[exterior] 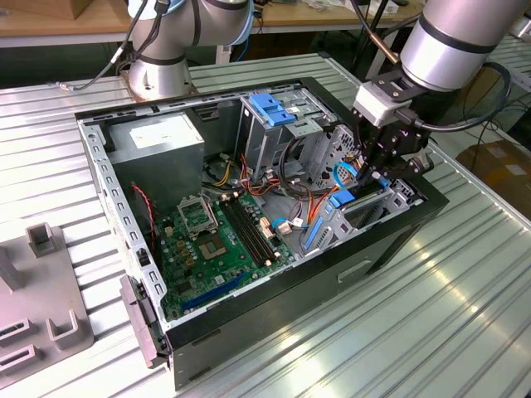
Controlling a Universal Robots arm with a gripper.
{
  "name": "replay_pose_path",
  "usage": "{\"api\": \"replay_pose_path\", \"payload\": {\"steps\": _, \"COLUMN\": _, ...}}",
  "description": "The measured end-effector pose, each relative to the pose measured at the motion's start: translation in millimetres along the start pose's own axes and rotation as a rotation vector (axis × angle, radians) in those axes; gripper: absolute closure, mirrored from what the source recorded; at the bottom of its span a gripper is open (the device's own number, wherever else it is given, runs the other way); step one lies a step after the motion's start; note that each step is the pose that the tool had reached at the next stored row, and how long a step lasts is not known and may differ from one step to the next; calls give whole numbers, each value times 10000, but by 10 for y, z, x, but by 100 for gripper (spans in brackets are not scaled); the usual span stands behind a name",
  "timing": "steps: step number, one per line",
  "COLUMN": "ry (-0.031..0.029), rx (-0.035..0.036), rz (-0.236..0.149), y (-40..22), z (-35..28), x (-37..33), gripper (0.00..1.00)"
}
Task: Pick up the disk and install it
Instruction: 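Insert the second disk wire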
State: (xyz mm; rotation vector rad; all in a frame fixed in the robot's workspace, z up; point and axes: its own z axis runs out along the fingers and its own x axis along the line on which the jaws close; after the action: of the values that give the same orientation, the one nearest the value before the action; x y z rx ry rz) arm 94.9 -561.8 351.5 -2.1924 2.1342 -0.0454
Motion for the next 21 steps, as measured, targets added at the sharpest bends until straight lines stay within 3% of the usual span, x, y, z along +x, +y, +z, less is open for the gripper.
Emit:
{"api": "replay_pose_path", "payload": {"steps": 3, "ry": -40, "rx": 1, "rz": 3, "y": 1, "z": 15, "x": 3, "gripper": 84}}
{"api": "replay_pose_path", "payload": {"steps": 15, "ry": -38, "rx": 1, "rz": 2, "y": 3, "z": 44, "x": 0, "gripper": 84}}
{"api": "replay_pose_path", "payload": {"steps": 21, "ry": -39, "rx": 0, "rz": 2, "y": 7, "z": 91, "x": 2, "gripper": 84}}
